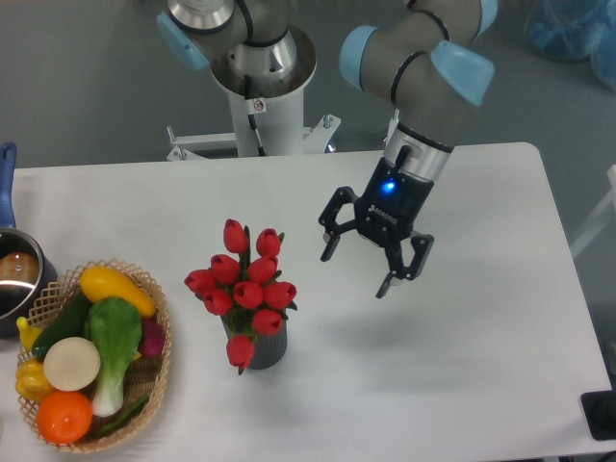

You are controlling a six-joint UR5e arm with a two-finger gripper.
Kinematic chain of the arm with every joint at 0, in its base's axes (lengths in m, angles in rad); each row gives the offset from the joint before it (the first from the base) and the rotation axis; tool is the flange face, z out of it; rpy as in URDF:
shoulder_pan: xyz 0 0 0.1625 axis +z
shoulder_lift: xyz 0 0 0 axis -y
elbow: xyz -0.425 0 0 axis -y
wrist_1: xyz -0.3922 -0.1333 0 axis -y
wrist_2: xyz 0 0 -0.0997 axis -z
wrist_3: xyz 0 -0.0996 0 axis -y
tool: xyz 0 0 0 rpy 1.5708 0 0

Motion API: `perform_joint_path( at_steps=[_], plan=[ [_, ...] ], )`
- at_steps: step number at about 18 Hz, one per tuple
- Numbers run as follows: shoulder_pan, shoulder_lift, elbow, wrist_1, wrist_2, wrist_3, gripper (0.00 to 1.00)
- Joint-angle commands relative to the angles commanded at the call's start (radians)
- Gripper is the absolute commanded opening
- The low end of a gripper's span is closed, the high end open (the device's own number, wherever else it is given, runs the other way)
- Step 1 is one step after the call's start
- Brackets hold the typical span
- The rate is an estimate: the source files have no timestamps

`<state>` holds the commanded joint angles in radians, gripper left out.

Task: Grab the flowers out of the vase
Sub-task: 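Lower the open gripper around the tulip stems above the vase rim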

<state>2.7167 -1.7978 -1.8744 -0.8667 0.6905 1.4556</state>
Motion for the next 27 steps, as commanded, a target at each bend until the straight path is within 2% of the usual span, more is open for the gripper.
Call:
perform_joint_path(
  at_steps=[2,5,7,14,18,22,27],
  plan=[
    [0.005,-0.002,-0.028,0.002,-0.072,0.002,1.0],
    [0.027,-0.003,-0.069,0.0,-0.241,-0.001,1.0],
    [0.038,-0.003,-0.091,0.0,-0.29,-0.014,1.0],
    [0.028,0.029,-0.184,0.005,-0.31,0.006,1.0],
    [0.023,0.037,-0.216,0.005,-0.356,0.023,1.0],
    [0.009,0.02,-0.209,0.026,-0.402,0.063,1.0],
    [0.003,-0.028,-0.18,0.055,-0.407,0.114,1.0]
  ],
)
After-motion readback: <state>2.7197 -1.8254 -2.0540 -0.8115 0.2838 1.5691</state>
